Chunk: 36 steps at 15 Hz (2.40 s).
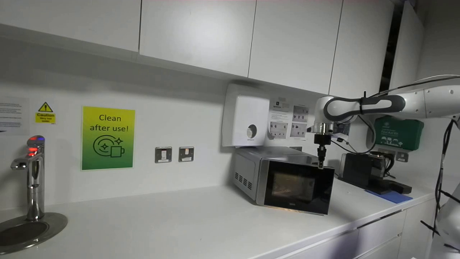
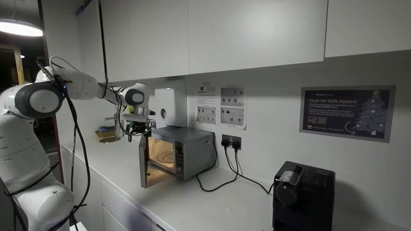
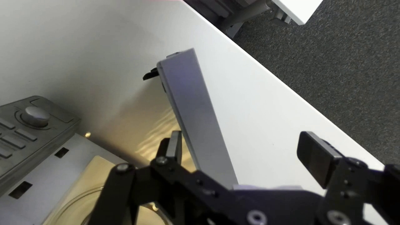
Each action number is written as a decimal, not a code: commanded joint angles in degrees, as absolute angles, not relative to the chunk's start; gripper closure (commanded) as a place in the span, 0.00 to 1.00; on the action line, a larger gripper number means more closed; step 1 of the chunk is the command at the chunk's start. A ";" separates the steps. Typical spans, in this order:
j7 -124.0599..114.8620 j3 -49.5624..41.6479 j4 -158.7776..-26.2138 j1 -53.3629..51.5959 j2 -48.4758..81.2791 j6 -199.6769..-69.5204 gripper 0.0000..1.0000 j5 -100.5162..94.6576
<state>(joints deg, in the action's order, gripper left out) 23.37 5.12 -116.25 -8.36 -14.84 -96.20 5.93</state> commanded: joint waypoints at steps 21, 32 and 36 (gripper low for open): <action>20.63 6.70 -117.76 -10.04 -17.16 -90.72 0.00 5.86; 17.83 7.95 -117.20 -10.40 -16.44 -90.53 0.00 5.79; 16.54 8.62 -117.07 -10.48 -16.31 -90.40 0.00 5.67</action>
